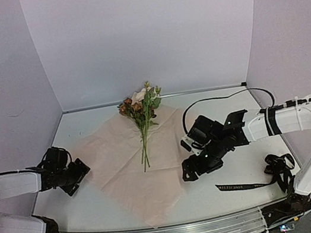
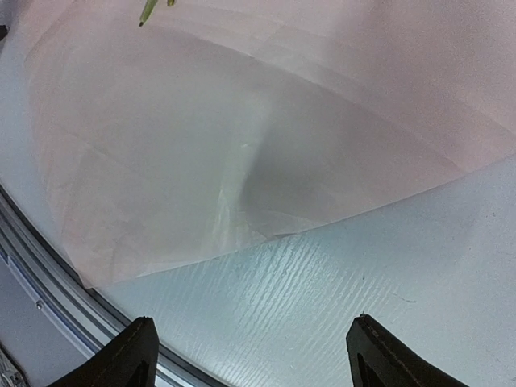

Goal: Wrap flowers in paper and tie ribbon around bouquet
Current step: Pick up the left corner of the flattened wrapping paper at the center of the board.

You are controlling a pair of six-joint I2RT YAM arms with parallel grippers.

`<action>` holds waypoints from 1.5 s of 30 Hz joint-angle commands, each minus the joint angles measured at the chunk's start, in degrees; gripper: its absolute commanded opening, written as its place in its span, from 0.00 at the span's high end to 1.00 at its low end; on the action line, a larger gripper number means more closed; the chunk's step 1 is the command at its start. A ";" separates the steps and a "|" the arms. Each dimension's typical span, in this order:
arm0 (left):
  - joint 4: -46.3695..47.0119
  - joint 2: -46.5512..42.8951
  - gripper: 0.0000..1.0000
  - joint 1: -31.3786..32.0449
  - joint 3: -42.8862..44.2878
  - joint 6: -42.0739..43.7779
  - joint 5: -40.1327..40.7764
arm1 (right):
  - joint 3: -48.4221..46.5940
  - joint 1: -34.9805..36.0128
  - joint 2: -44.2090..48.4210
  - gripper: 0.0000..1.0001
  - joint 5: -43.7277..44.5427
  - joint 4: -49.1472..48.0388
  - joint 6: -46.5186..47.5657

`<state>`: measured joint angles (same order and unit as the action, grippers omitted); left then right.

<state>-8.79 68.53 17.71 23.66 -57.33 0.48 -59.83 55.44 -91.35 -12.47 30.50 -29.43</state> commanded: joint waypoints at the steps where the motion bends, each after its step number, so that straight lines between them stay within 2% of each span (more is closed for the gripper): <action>1: 13.01 2.93 0.09 -2.01 -0.12 5.65 -6.52 | 0.81 0.35 2.13 0.17 1.22 -1.73 1.22; 6: 20.06 6.92 0.21 -2.73 -2.19 5.40 -10.73 | 1.47 0.51 2.06 0.18 1.13 -2.97 1.18; 11: 21.68 7.72 0.37 -2.75 -2.80 4.79 -12.66 | 1.82 0.79 1.98 0.18 1.54 -3.51 1.25; 16: 16.13 5.47 0.57 -2.76 -0.11 3.54 -13.88 | 1.63 2.05 1.91 0.19 2.56 -3.41 2.28; 23: 8.77 7.92 0.93 -2.80 5.83 1.38 -17.94 | -1.19 4.82 0.13 0.19 3.87 -1.10 7.40; 25: 6.37 8.51 1.00 -2.89 7.48 0.39 -19.29 | -3.30 6.22 -0.87 0.19 4.57 0.63 10.18; 32: 0.90 9.18 1.00 -5.17 11.43 -2.77 -23.99 | -9.73 11.88 -4.72 0.18 6.81 4.75 18.68; 45: 1.67 9.70 1.00 -11.72 11.11 -7.28 -33.67 | -18.74 19.93 -12.87 0.16 10.26 8.85 27.27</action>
<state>-7.57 78.26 7.18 33.04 -62.29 -28.89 -74.42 73.13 -101.58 -5.65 36.90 -6.17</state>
